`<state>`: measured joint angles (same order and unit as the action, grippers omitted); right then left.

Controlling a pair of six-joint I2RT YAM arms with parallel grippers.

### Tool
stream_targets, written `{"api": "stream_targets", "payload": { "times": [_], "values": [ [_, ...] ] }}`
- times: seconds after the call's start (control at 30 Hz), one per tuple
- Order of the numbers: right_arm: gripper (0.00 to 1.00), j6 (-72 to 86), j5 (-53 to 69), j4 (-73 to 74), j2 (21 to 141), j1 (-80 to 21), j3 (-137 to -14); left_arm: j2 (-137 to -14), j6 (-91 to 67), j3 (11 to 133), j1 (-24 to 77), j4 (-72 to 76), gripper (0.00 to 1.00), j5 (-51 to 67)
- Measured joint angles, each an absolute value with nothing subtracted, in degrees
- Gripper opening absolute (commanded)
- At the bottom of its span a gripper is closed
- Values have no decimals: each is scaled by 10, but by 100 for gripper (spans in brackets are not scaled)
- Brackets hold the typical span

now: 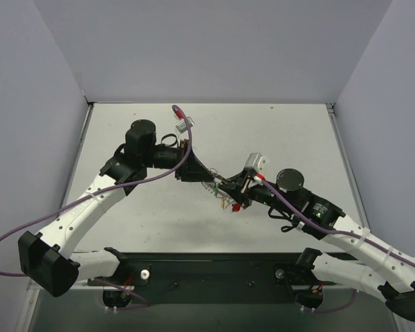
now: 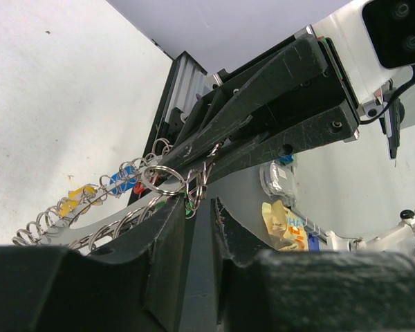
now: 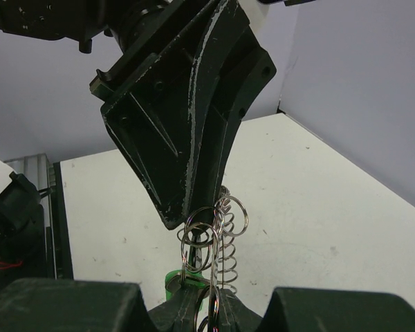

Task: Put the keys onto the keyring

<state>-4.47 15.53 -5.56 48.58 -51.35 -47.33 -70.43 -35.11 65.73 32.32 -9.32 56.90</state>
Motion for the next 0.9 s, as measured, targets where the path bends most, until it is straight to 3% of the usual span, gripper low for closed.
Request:
{"api": "stream_targets", "payload": {
  "times": [0.43,0.63,0.9],
  "values": [
    [0,-43,152,-60,486,-510,-473,-712,-323,683,323,-124,29,535],
    [0,-43,151,-62,486,-510,-473,-712,-328,683,323,-120,0,527],
    [0,-43,144,-66,486,-510,-473,-712,-341,682,323,-98,0,524]
  ]
}}
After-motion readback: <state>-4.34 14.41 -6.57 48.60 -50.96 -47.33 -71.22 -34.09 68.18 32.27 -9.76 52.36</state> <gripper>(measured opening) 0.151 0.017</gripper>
